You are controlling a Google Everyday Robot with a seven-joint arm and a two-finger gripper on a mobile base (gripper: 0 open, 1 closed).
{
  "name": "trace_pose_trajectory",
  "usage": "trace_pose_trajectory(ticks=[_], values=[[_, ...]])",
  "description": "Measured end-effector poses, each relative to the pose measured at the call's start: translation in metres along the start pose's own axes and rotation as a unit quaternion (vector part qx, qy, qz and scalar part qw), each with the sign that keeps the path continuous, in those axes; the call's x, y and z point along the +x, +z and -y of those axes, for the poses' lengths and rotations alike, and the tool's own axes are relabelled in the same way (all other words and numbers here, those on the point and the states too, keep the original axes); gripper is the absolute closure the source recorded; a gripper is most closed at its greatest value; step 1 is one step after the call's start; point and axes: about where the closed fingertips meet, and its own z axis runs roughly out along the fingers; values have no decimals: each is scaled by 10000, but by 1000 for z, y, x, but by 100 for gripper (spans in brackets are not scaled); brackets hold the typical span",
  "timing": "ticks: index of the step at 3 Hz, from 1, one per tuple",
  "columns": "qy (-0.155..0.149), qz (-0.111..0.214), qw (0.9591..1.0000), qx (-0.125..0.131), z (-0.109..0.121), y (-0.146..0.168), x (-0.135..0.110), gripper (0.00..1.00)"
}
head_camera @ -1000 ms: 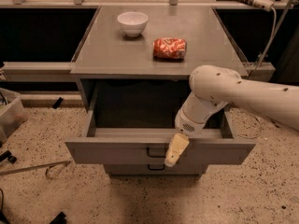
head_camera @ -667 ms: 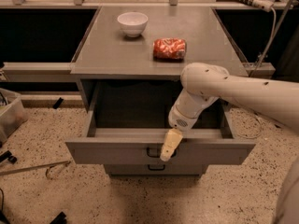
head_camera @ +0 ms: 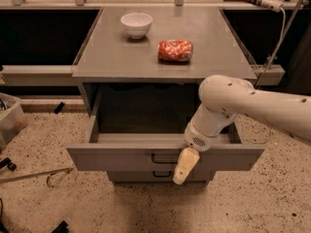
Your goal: Open top drawer
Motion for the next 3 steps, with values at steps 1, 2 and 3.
trace_pose_trajectory(ticks=[1, 2, 3], values=[[283, 13, 9996, 71, -39, -15, 25, 0], [339, 11, 9994, 76, -47, -18, 31, 0], [487, -3, 9988, 18, -84, -30, 57, 0]])
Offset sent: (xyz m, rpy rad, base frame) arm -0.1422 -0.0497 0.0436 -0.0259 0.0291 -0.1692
